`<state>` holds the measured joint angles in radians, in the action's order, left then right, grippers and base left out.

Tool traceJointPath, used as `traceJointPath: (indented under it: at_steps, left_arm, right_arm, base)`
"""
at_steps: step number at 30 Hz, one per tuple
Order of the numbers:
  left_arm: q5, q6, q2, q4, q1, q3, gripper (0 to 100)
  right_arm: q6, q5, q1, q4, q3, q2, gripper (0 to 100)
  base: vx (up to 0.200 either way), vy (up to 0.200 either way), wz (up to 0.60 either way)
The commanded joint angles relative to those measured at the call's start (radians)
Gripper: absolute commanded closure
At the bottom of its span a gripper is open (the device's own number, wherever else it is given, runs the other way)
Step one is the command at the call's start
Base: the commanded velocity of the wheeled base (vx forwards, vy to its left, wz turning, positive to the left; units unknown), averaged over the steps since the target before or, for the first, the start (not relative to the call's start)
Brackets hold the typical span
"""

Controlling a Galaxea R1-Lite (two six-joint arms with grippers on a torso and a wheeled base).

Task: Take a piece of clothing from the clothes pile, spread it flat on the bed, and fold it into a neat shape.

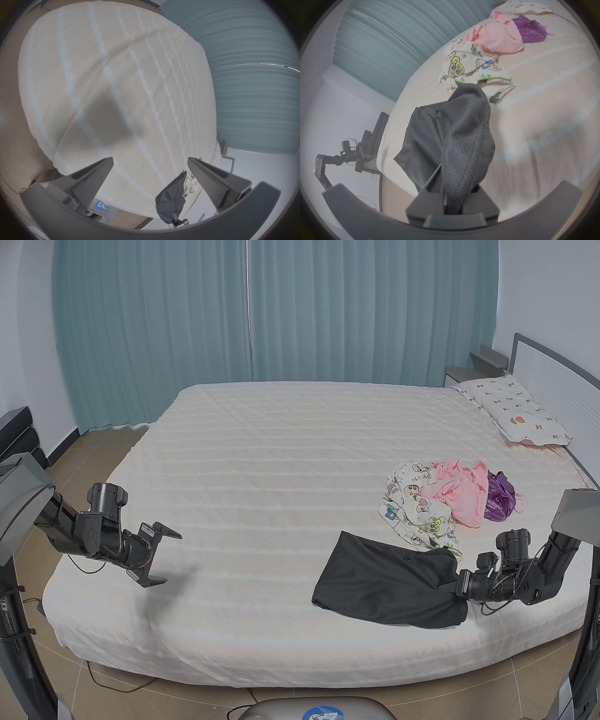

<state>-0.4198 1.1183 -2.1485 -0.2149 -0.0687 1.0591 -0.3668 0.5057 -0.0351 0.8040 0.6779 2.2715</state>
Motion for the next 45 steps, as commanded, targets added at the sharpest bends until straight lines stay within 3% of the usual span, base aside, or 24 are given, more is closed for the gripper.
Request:
traceJointPath:
  at_steps: [1, 6, 30, 45]
  left_arm:
    - [-0.001, 0.0, -0.001, -0.001, 0.001, 0.001, 0]
    - [0.001, 0.002, -0.005, 0.0, 0.001, 0.012, 0]
    - [0.003, 0.002, -0.008, 0.0, 0.007, 0.007, 0]
    - [0.003, 0.0, -0.008, 0.0, 0.007, 0.007, 0]
  right_arm:
    - [-0.001, -0.003, -0.023, 0.0, 0.029, 0.005, 100]
    - [0.0, -0.001, -0.043, 0.001, 0.054, 0.017, 100]
    - [0.008, 0.008, -0.127, -0.011, 0.134, 0.037, 100]
    - [0.009, 0.007, -0.14, -0.022, 0.173, 0.054, 100]
  base:
    - [0.0, 0.0, 0.0]
    - [0.0, 0.0, 0.0]
    - [0.0, -0.2, 0.0]
    - [0.0, -0.2, 0.0]
